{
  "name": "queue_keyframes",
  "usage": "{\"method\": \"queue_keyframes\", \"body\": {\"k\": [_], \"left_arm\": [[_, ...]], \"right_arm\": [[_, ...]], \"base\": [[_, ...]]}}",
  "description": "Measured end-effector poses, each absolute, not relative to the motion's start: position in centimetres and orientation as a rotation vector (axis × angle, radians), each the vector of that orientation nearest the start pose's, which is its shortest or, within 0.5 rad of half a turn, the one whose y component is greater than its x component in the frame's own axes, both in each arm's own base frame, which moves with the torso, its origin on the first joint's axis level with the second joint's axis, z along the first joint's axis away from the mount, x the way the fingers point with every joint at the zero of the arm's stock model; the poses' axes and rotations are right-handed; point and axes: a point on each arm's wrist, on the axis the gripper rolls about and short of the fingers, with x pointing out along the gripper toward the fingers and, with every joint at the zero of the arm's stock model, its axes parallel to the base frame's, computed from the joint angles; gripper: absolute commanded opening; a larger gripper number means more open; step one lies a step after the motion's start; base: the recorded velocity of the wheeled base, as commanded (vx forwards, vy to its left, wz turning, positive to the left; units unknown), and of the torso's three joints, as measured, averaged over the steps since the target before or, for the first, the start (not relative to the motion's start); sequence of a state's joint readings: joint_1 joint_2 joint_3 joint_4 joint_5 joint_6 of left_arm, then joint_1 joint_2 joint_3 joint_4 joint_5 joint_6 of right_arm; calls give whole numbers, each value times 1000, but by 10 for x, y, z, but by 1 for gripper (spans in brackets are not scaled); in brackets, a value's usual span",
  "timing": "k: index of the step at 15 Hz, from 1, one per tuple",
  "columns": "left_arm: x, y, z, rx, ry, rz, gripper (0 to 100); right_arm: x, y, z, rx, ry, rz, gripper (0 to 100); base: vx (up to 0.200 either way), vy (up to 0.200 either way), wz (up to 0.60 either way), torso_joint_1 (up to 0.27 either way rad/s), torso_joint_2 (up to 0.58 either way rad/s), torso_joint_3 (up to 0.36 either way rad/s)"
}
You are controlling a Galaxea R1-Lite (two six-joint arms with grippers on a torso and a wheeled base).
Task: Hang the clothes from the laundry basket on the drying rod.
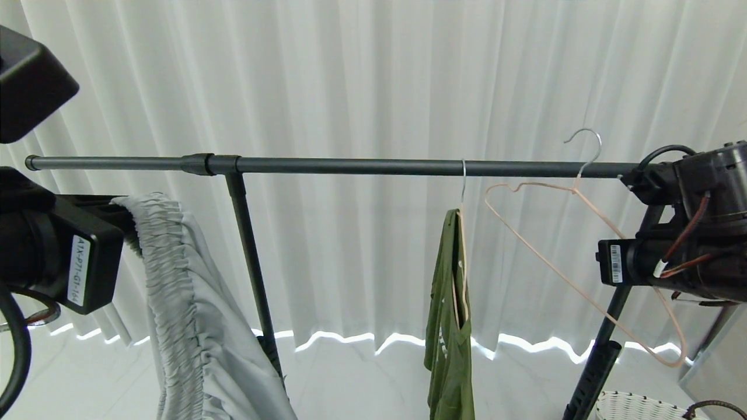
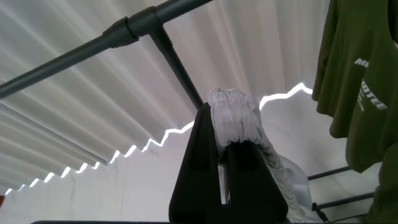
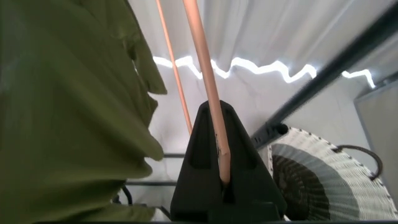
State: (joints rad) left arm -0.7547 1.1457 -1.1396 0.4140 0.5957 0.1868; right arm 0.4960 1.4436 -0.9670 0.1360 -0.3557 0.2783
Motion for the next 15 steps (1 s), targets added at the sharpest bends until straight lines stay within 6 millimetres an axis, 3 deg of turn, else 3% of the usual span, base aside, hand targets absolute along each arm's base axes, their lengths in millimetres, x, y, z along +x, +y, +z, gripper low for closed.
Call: {"method": "queue_keyframes", "body": {"k": [7,15], "left_arm": [[112,-88,307,453,314,-188,0],[114,-90,306,460,322,-189,0]], "right_arm": [[168,98,230,1,538,133,0],[153,96,236,12,499,174,0]], "base": [[-200,0,0,3,2,2],[-200,0,0,2,5,4]]}}
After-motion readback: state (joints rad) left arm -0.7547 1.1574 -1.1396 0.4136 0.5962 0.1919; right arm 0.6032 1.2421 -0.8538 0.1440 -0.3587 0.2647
